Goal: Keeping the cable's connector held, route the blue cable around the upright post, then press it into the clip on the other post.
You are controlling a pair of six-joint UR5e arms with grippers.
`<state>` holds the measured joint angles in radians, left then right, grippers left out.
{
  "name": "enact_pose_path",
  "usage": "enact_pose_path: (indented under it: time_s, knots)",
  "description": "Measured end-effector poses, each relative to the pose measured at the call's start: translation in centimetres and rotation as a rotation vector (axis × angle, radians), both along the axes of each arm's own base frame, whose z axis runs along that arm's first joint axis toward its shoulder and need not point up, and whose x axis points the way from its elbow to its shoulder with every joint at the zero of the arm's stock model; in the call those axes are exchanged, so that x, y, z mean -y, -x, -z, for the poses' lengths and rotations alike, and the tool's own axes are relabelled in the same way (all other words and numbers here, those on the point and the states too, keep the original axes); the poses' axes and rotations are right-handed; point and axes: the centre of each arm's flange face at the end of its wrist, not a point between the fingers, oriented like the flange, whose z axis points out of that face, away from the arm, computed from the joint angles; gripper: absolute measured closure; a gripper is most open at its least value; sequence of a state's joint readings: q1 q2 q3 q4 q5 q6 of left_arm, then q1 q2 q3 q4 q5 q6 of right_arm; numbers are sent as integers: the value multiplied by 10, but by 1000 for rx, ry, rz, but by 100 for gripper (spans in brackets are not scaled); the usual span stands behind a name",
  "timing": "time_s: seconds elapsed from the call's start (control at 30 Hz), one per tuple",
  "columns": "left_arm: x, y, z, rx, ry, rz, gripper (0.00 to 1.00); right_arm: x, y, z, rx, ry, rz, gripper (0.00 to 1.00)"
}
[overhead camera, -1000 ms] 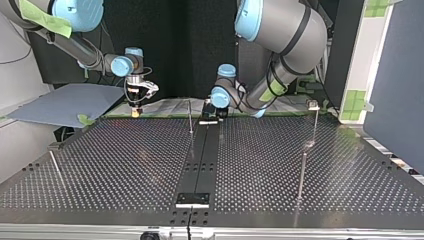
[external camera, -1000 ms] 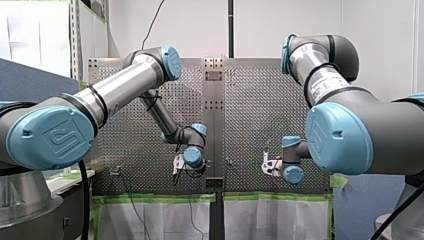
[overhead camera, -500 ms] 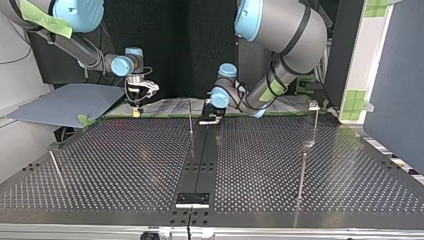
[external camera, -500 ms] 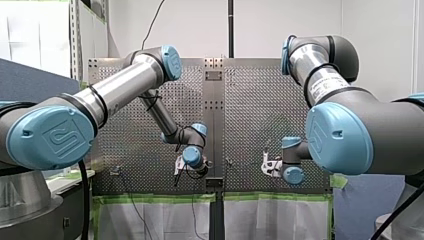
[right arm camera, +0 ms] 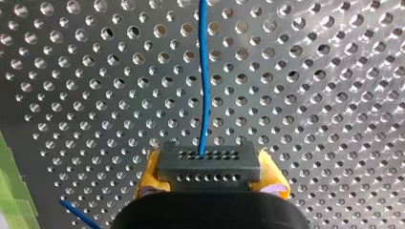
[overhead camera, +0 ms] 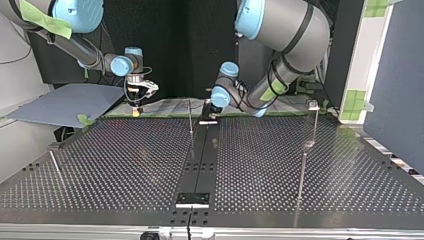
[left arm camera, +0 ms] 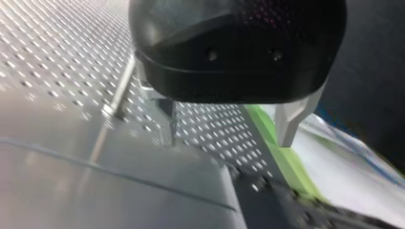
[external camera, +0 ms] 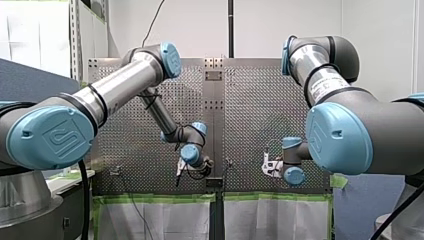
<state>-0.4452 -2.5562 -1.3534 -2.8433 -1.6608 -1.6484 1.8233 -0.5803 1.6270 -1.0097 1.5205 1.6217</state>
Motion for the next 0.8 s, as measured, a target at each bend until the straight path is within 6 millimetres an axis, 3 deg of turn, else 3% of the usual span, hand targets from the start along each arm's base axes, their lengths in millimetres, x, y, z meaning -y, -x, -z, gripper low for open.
enact_pose_path:
  time_s: [0.27,0.8]
  knots:
    - [2,9,-19,16,98,30,0,0,1,0,0,0,1,100]
    - [-6,48,10,-4,172,98,0,0,1,2,3,-6,2,100]
